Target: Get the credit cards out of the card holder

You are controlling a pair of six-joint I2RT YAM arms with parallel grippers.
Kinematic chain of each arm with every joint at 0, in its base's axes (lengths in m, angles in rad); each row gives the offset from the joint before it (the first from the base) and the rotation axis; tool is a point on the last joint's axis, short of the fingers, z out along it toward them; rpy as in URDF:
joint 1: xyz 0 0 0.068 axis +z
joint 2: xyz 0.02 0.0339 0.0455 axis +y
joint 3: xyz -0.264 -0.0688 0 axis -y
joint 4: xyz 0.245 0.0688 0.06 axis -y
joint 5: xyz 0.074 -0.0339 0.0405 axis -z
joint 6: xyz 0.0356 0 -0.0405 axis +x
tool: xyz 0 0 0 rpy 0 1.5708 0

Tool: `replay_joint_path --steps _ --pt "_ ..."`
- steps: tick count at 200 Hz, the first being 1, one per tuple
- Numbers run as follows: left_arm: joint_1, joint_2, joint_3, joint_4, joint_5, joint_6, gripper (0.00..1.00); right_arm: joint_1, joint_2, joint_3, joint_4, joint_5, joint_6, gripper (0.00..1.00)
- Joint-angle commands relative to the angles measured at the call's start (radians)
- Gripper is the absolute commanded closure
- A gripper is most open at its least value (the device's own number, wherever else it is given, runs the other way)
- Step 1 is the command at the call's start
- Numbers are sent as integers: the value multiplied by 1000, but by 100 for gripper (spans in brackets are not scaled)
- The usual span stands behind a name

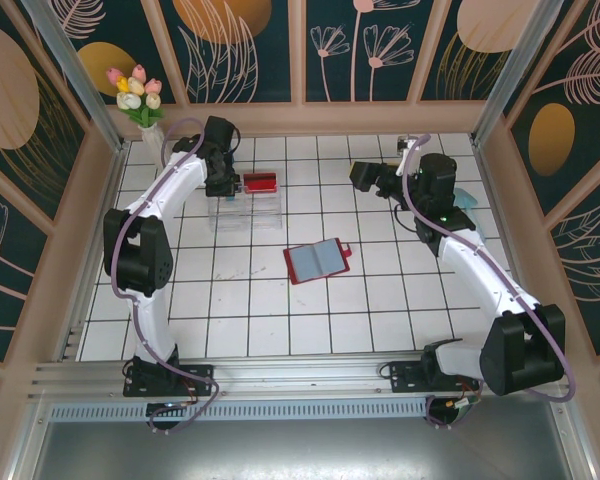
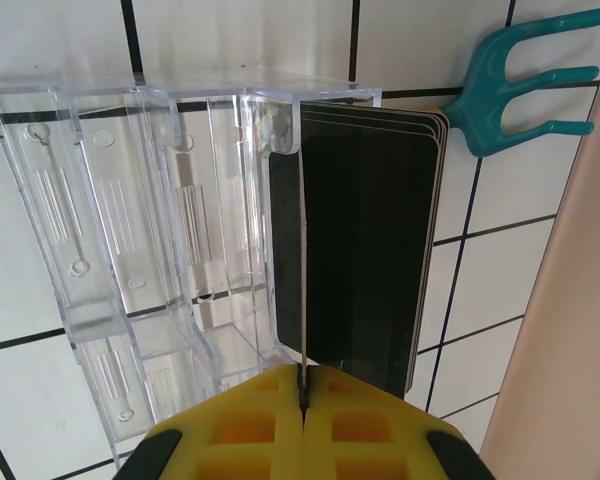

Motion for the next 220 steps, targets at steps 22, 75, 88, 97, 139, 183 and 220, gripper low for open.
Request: replay_joint_path --steps 22,75,88,97,139,183,220 --pt "-6 25 33 -10 -12 -3 84 0 -13 -13 44 2 -3 1" --pt "-5 50 71 51 -35 30 66 -1 -9 -14 47 -9 -1 1" --pt "-4 57 91 52 -48 39 65 -2 -8 -14 47 -10 -1 1" --pt "-3 62 111 52 -49 52 62 -1 -7 -14 46 -9 -1 1" --pt "-6 39 185 80 -112 281 48 0 1 -1 19 35 -1 1" --pt "-5 -146 -19 248 -185 632 2 -6 -7 -8 -61 276 -6 1" --pt "-4 -447 -425 504 -308 899 1 -26 -72 -113 -14 494 -51 1"
